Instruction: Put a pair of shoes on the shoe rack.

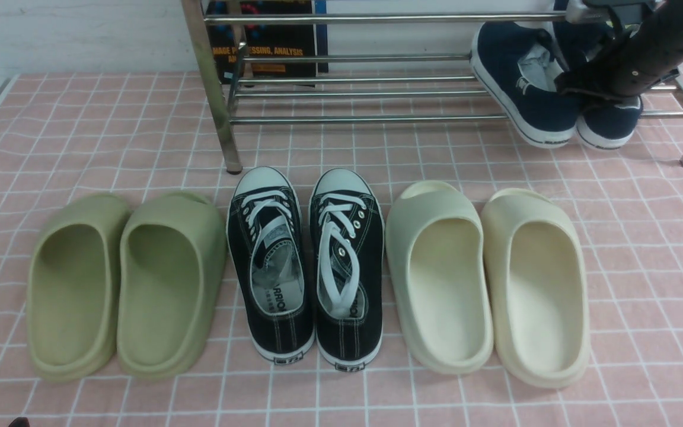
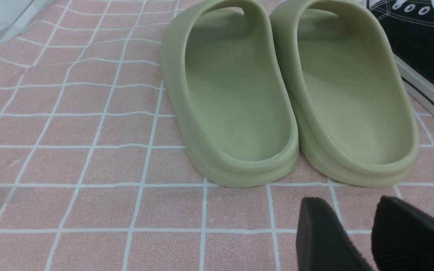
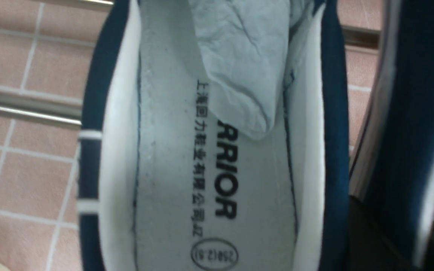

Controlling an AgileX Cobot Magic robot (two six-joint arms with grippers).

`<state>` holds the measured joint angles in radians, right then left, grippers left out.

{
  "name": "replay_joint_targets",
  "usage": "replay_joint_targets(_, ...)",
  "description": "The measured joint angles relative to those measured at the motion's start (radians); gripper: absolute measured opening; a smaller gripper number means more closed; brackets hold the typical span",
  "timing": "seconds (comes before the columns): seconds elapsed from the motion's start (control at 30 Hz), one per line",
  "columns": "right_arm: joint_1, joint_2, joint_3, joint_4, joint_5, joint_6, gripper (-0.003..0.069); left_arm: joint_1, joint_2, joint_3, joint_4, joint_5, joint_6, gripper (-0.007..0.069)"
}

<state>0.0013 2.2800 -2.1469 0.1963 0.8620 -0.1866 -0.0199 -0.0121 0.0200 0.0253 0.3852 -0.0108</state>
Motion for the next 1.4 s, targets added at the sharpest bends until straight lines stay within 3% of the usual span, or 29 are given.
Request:
replay_joint_targets(0.23,-0.001,-0.002,-0.047,-0.006,0.056,-0.003,0.0343,0.0,0.0,0.0,0.0,0.0,0.0,0.024)
replay_joint_targets(0.43,-0.003,-0.088,-0.047,-0.025,0.127,-0.004,0.0387,0.0,0.0,0.0,0.0,0.0,0.0,0.024)
replay_joint_targets(0.53,-0.002,-0.173,-0.047,-0.025,0.153,-0.005,0.0365,0.0,0.0,0.0,0.0,0.0,0.0,0.024)
replay_joint_targets(0.67,-0.002,-0.303,-0.052,-0.032,0.183,-0.006,0.0285,0.0,0.0,0.0,0.0,0.0,0.0,0.024)
replay_joint_targets(0.77,-0.002,-0.382,-0.051,-0.053,0.197,-0.007,0.021,0.0,0.0,0.0,0.0,0.0,0.0,0.024)
replay_joint_targets(0.8,-0.002,-0.467,-0.036,-0.081,0.199,-0.007,0.0141,0.0,0.0,0.0,0.0,0.0,0.0,0.024)
replay_joint_targets(0.83,-0.002,-0.477,-0.033,-0.081,0.199,-0.007,0.0141,0.0,0.0,0.0,0.0,0.0,0.0,0.024)
replay_joint_targets(0.93,-0.002,-0.681,0.084,-0.153,0.147,-0.007,0.0013,0.0,0.0,0.0,0.0,0.0,0.0,0.024)
replay_joint_targets(1.0,-0.002,-0.761,0.156,-0.179,0.096,-0.007,-0.0013,0.0,0.0,0.0,0.0,0.0,0.0,0.024)
replay_joint_targets(1.07,-0.002,-0.888,0.293,-0.21,0.008,-0.007,-0.0018,0.0,0.0,0.0,0.0,0.0,0.0,0.024)
replay_joint_targets(1.2,-0.002,-1.239,0.784,-0.229,-0.352,0.011,-0.0018,0.0,0.0,0.0,0.0,0.0,0.0,0.024)
replay_joint_targets(1.23,-0.002,-1.254,0.807,-0.229,-0.369,0.013,-0.0018,0.0,0.0,0.0,0.0,0.0,0.0,0.024)
replay_joint_targets(1.33,-0.002,-1.531,1.26,-0.229,-0.676,0.054,-0.0015,0.0,0.0,0.0,0.0,0.0,0.0,0.024)
replay_joint_targets(1.4,-0.002,-1.634,1.425,-0.23,-0.767,0.06,-0.0013,0.0,0.0,0.0,0.0,0.0,0.0,0.024)
